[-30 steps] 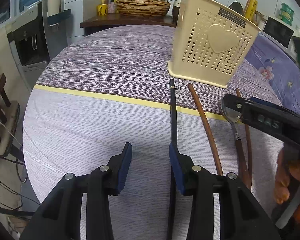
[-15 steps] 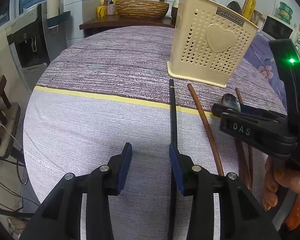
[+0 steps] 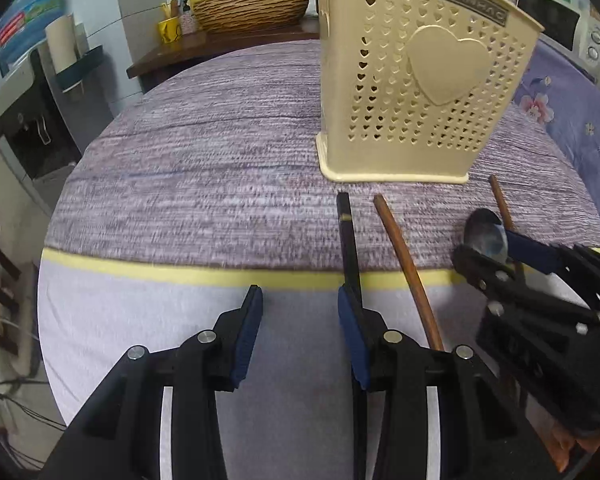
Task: Organize utensils
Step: 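Grasp the wooden-handled spoon with the right tool while the left grasps the black chopstick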
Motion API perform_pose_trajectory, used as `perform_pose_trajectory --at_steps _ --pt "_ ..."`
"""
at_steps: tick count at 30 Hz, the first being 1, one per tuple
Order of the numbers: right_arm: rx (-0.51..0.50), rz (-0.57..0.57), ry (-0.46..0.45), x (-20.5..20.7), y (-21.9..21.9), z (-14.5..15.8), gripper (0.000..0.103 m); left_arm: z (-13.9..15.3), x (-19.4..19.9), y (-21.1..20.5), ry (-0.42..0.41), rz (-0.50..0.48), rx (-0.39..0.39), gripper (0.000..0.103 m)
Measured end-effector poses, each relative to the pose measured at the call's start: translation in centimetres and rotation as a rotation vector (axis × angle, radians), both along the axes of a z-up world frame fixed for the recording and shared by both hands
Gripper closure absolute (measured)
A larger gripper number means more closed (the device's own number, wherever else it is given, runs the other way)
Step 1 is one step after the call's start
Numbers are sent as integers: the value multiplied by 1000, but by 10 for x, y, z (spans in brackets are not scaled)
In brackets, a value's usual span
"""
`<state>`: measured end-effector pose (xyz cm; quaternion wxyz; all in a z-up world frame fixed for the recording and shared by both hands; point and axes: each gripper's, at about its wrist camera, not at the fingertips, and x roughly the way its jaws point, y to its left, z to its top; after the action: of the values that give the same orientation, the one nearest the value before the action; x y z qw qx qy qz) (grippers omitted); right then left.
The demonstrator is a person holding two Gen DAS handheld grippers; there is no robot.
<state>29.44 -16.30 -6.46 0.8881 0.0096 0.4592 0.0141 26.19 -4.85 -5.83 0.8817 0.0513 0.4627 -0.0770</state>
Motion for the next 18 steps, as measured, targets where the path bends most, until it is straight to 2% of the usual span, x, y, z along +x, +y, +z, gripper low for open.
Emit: perform_pose_trajectory --at_steps 6,11,13,18 --pt "-6 -7 -4 1 0 -1 55 1 27 -4 13 -23 12 67" --pt "-7 -11 -4 1 1 -1 55 2 36 -4 14 -33 22 82" --pt "-3 -11 -5 1 1 0 55 2 37 -5 12 -33 27 91" --pt "32 -5 -10 0 -3 1 55 1 38 -1 8 -13 17 101"
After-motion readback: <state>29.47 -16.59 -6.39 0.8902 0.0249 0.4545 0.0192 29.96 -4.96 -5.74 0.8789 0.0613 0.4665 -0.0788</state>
